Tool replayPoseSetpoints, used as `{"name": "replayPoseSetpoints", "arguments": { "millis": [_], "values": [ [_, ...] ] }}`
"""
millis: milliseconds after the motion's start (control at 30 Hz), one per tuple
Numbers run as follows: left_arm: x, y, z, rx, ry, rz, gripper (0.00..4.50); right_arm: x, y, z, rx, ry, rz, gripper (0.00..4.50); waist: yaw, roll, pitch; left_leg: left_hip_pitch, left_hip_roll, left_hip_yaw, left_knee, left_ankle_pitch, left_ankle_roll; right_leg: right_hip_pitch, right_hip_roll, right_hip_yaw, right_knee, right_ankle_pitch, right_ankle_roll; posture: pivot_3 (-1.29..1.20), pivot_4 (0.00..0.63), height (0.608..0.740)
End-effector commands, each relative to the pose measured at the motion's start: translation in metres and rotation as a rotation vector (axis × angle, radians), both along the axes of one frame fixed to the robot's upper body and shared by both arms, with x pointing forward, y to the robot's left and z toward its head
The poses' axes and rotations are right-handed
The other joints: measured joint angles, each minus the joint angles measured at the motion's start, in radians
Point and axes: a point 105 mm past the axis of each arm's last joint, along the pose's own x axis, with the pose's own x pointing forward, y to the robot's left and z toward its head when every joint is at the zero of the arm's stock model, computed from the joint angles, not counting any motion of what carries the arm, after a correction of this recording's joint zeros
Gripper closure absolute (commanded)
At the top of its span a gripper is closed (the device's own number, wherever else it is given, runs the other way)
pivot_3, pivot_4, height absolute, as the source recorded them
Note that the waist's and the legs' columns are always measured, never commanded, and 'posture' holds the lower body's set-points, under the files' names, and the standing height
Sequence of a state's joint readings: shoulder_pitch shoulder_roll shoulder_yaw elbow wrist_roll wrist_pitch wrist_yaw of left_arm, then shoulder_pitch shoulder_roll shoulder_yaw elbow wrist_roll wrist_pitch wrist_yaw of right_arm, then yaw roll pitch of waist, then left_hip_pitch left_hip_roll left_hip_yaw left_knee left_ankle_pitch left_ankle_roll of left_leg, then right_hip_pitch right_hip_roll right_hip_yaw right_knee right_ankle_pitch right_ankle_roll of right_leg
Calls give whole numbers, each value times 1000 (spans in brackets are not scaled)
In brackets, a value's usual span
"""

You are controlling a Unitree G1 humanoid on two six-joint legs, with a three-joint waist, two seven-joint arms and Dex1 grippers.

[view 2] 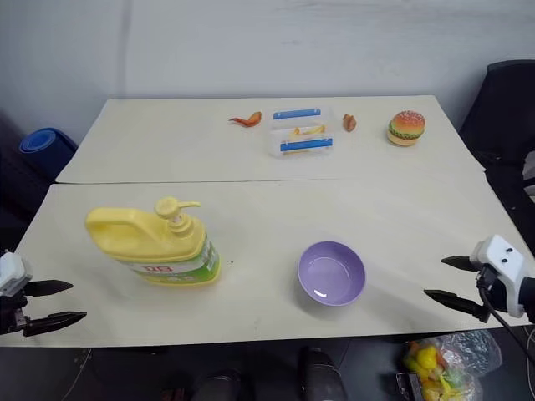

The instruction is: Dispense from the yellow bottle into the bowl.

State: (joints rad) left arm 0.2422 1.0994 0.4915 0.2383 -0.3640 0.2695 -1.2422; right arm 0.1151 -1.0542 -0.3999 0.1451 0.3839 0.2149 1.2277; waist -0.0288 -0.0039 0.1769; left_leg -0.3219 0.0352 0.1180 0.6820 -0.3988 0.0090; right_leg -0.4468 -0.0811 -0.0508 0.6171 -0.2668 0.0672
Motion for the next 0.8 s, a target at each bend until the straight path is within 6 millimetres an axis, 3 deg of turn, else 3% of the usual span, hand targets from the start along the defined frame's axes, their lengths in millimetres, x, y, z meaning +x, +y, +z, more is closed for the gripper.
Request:
{"name": "replayPoseSetpoints", "arguments": {
  "millis": [33,267,533,567,633,700,767,800],
  "values": [
    [1,-4,2,-4,-15,-23,0,3,2,8,-1,-42,2,57,0,0,0,0,0,0,0,0,0,0,0,0,0,0,0,0,150,740],
    [8,0,2,-16,-62,41,0,5,0,7,-13,-49,-21,57,1,0,0,0,0,0,0,0,0,0,0,0,1,0,0,0,150,740],
    [22,9,44,-129,-172,109,0,-3,9,13,30,-51,-25,57,2,-1,0,1,0,0,1,1,-1,0,1,0,3,0,0,0,150,740],
    [23,8,53,-145,-187,97,0,-3,10,15,28,-61,-25,57,2,-1,0,1,0,0,1,1,-1,0,1,0,3,0,0,0,150,740],
    [30,-1,99,-195,-273,30,0,-5,17,30,23,-104,-11,57,3,-3,1,1,-1,1,1,1,-1,0,1,-1,3,0,0,0,150,740],
    [34,-9,130,-231,-335,-31,0,-8,26,42,36,-132,9,57,5,-7,2,0,-1,0,1,2,-2,0,2,-2,3,0,0,0,150,740],
    [37,-16,149,-256,-365,-81,0,-11,34,49,47,-144,29,57,5,-7,2,1,-1,-1,2,2,-2,1,2,-3,4,0,0,0,150,740],
    [35,-31,168,-278,-378,-167,0,-15,44,53,50,-147,59,57,4,-7,2,1,-2,0,2,2,-2,1,2,-3,4,0,0,0,150,740]
  ]
}}
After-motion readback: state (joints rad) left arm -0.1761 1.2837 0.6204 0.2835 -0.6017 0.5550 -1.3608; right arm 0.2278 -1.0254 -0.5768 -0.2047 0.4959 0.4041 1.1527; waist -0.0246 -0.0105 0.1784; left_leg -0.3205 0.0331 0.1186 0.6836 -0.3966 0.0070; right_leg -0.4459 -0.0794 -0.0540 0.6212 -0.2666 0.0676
